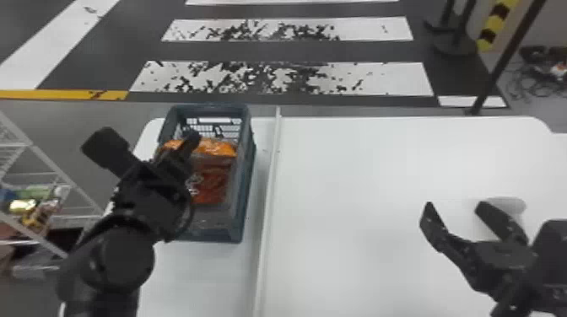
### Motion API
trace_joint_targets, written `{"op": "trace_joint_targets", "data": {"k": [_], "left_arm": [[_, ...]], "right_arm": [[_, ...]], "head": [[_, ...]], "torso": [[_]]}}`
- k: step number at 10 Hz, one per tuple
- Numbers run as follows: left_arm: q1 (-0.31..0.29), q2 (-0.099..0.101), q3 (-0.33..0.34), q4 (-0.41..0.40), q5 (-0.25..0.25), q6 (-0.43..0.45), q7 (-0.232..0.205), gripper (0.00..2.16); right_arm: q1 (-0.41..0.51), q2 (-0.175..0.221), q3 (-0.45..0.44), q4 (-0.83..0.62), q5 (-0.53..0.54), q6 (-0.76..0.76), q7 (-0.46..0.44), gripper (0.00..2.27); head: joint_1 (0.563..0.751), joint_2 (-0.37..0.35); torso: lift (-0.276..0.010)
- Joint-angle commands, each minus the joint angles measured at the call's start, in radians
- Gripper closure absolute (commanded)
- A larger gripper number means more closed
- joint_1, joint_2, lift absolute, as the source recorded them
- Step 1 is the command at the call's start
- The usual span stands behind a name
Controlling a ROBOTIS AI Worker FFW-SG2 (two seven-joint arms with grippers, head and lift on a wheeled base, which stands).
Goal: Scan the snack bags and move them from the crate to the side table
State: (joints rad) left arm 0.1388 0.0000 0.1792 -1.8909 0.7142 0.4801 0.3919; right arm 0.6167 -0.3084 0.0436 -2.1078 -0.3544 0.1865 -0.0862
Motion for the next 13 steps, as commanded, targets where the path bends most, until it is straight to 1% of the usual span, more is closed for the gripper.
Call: {"op": "trace_joint_targets", "data": {"k": [1, 2, 3, 4, 5, 7, 8, 9, 11, 13], "left_arm": [[-0.008, -0.003, 0.006, 0.022, 0.013, 0.007, -0.002, 1.34], [-0.013, -0.003, 0.019, 0.024, 0.031, 0.038, -0.002, 1.83], [-0.012, -0.003, 0.02, 0.015, 0.033, 0.084, 0.001, 2.02], [-0.001, -0.003, 0.017, -0.002, 0.033, 0.093, 0.004, 2.07], [0.01, -0.003, 0.005, -0.03, 0.031, 0.09, 0.027, 2.07], [0.045, -0.003, -0.027, -0.105, 0.022, 0.068, 0.091, 2.07], [0.061, -0.003, -0.038, -0.139, 0.018, 0.062, 0.105, 2.07], [0.081, -0.003, -0.049, -0.182, 0.002, 0.059, 0.119, 2.07], [0.117, -0.003, -0.053, -0.263, -0.007, 0.056, 0.136, 2.06], [0.154, -0.003, -0.052, -0.333, -0.007, 0.062, 0.139, 2.06]], "right_arm": [[0.002, -0.004, -0.002, 0.0, -0.001, -0.003, -0.001, 0.14], [0.002, -0.004, -0.002, -0.001, -0.006, -0.003, -0.001, 0.14], [0.003, -0.008, -0.002, -0.003, -0.009, -0.006, -0.001, 0.14], [0.006, -0.011, -0.004, -0.006, -0.018, -0.012, -0.001, 0.14], [0.008, -0.011, -0.004, -0.008, -0.02, -0.018, -0.003, 0.14], [0.012, -0.009, -0.005, -0.015, -0.02, -0.028, -0.003, 0.14], [0.015, -0.008, -0.005, -0.018, -0.02, -0.028, -0.003, 0.14], [0.02, -0.006, -0.005, -0.02, -0.02, -0.037, -0.001, 0.14], [0.032, -0.004, -0.007, -0.034, -0.02, -0.037, -0.001, 0.14], [0.044, -0.003, -0.011, -0.044, -0.02, -0.037, -0.001, 0.14]], "head": [[0.695, 0.089], [0.695, 0.088], [0.695, 0.087], [0.695, 0.082], [0.695, 0.078], [0.695, 0.073], [0.695, 0.072], [0.695, 0.071], [0.695, 0.07], [0.695, 0.072]], "torso": [[-0.087], [-0.087], [-0.087], [-0.087], [-0.087], [-0.087], [-0.087], [-0.087], [-0.087], [-0.087]]}}
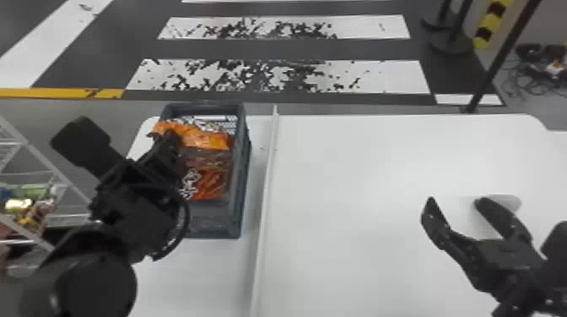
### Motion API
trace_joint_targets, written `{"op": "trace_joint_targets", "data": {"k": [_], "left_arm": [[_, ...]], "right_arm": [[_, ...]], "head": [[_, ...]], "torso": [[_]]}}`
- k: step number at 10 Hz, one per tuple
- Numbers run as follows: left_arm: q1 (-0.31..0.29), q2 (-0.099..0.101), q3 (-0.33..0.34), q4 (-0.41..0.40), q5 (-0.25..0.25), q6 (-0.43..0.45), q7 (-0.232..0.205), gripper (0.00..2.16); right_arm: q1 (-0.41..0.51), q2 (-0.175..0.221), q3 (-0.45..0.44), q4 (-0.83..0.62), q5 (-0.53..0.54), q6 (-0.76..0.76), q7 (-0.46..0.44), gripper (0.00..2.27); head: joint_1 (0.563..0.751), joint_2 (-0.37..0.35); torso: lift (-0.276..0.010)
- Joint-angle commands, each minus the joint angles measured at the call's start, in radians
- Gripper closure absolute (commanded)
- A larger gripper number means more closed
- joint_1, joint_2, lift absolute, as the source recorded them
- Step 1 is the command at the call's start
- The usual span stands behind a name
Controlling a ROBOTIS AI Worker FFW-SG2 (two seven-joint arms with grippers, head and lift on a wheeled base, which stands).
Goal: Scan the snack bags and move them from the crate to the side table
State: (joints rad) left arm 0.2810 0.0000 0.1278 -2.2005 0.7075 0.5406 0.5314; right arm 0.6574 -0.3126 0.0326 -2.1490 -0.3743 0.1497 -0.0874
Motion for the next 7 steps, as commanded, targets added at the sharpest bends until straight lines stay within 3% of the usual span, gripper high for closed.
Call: {"op": "trace_joint_targets", "data": {"k": [1, 4, 7], "left_arm": [[0.029, -0.003, -0.004, -0.061, -0.002, 0.005, 0.002, 2.06], [0.066, -0.003, 0.007, -0.13, 0.029, 0.039, 0.001, 2.06], [0.089, -0.003, -0.019, -0.212, 0.026, 0.072, 0.013, 2.06]], "right_arm": [[0.008, 0.004, 0.001, -0.008, 0.0, 0.0, 0.0, 0.14], [0.024, 0.015, -0.002, -0.026, 0.003, 0.0, 0.0, 0.14], [0.027, 0.026, 0.001, -0.031, 0.012, 0.0, 0.0, 0.14]], "head": [[0.695, 0.073], [0.695, 0.072], [0.695, 0.06]], "torso": [[-0.087], [-0.087], [-0.087]]}}
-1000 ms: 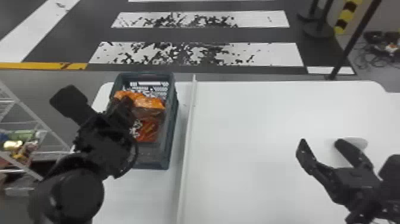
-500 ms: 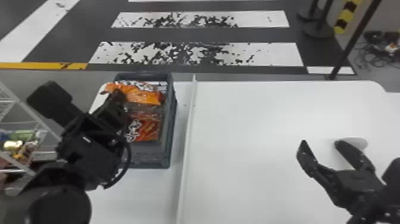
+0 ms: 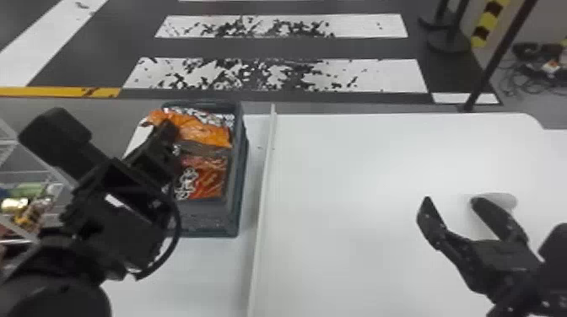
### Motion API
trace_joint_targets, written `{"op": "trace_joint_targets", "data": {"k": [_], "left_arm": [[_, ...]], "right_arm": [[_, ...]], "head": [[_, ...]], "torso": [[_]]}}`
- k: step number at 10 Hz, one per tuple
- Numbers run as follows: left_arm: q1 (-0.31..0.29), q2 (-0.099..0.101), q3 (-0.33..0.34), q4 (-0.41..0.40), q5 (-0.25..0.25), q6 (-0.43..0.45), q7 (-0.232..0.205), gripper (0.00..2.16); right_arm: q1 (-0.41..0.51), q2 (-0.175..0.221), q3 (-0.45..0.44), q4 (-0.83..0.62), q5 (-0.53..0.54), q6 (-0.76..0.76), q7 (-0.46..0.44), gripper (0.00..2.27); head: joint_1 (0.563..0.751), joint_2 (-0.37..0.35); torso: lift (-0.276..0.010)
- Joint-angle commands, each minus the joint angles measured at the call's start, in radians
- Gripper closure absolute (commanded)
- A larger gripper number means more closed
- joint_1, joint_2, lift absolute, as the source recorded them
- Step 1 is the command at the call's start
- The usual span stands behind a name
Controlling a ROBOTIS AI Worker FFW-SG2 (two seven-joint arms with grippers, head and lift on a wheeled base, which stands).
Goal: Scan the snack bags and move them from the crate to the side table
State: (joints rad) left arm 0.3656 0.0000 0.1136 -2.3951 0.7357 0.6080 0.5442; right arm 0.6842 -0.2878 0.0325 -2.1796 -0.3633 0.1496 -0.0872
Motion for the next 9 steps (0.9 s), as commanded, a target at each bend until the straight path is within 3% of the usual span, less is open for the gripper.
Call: {"op": "trace_joint_targets", "data": {"k": [1, 6, 9], "left_arm": [[0.007, -0.003, -0.014, -0.038, -0.018, 0.005, 0.005, 2.06], [0.015, -0.003, -0.035, -0.144, -0.01, 0.131, -0.061, 2.06], [0.023, -0.003, -0.068, -0.231, -0.024, 0.21, -0.053, 2.06]], "right_arm": [[0.003, 0.001, 0.0, -0.002, 0.0, 0.0, 0.0, 0.14], [0.0, 0.004, -0.02, -0.003, -0.003, 0.0, 0.0, 0.14], [0.0, 0.01, -0.029, -0.003, -0.006, -0.003, -0.002, 0.14]], "head": [[0.695, 0.052], [0.695, 0.008], [0.695, -0.047]], "torso": [[-0.087], [-0.087], [-0.087]]}}
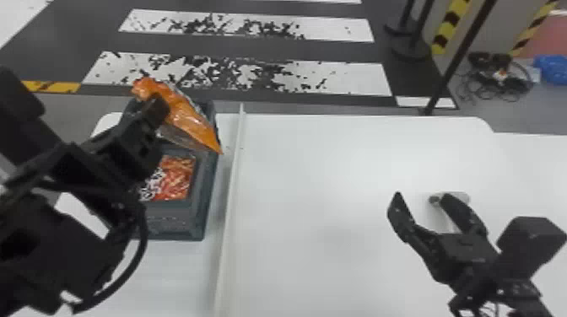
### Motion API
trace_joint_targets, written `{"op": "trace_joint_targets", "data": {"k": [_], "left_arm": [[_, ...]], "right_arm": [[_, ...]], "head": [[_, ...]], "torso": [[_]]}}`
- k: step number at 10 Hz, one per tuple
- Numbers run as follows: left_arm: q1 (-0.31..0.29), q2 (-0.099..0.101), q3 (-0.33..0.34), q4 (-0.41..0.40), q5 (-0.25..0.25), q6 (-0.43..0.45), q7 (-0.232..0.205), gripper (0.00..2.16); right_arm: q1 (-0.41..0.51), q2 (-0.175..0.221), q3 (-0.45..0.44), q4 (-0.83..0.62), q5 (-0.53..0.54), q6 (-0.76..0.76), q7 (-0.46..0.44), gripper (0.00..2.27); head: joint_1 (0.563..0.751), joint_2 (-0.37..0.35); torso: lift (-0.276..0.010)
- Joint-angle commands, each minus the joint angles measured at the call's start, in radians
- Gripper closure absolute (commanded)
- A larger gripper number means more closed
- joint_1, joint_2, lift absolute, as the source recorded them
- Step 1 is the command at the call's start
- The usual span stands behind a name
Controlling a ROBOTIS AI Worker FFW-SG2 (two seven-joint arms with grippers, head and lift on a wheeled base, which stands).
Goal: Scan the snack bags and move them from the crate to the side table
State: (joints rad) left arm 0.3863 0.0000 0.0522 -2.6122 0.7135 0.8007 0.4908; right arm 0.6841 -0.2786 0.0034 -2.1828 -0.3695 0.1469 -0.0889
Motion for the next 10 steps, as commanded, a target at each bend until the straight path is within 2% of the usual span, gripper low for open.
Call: {"op": "trace_joint_targets", "data": {"k": [1, 4, 5, 6, 7, 8, 10], "left_arm": [[0.008, -0.003, -0.025, -0.037, -0.002, 0.033, -0.004, 2.06], [0.019, -0.003, -0.058, -0.085, -0.002, 0.073, -0.014, 2.06], [0.012, -0.003, -0.055, -0.074, 0.017, 0.073, -0.026, 2.06], [0.011, -0.003, -0.061, -0.028, 0.026, 0.073, -0.047, 2.06], [0.011, -0.003, -0.075, 0.021, 0.027, 0.076, -0.09, 2.06], [0.011, -0.003, -0.083, 0.073, 0.027, 0.079, -0.153, 2.06], [0.003, -0.003, -0.094, 0.156, -0.008, 0.147, -0.308, 2.06]], "right_arm": [[0.0, 0.001, -0.002, 0.0, 0.0, 0.003, 0.0, 0.14], [-0.002, 0.001, -0.008, 0.0, -0.002, 0.003, -0.002, 0.14], [-0.002, 0.002, -0.01, 0.001, -0.002, 0.003, -0.002, 0.14], [-0.005, 0.004, -0.013, 0.008, -0.002, 0.003, -0.003, 0.14], [-0.011, 0.004, -0.016, 0.015, -0.002, 0.0, -0.006, 0.14], [-0.017, 0.004, -0.02, 0.02, -0.002, -0.006, -0.011, 0.14], [-0.026, 0.004, -0.034, 0.02, -0.008, -0.006, -0.011, 0.14]], "head": [[0.695, -0.055], [0.695, -0.104], [0.695, -0.117], [0.695, -0.122], [0.695, -0.135], [0.695, -0.159], [0.695, -0.207]], "torso": [[-0.087], [-0.087], [-0.087], [-0.087], [-0.087], [-0.087], [-0.087]]}}
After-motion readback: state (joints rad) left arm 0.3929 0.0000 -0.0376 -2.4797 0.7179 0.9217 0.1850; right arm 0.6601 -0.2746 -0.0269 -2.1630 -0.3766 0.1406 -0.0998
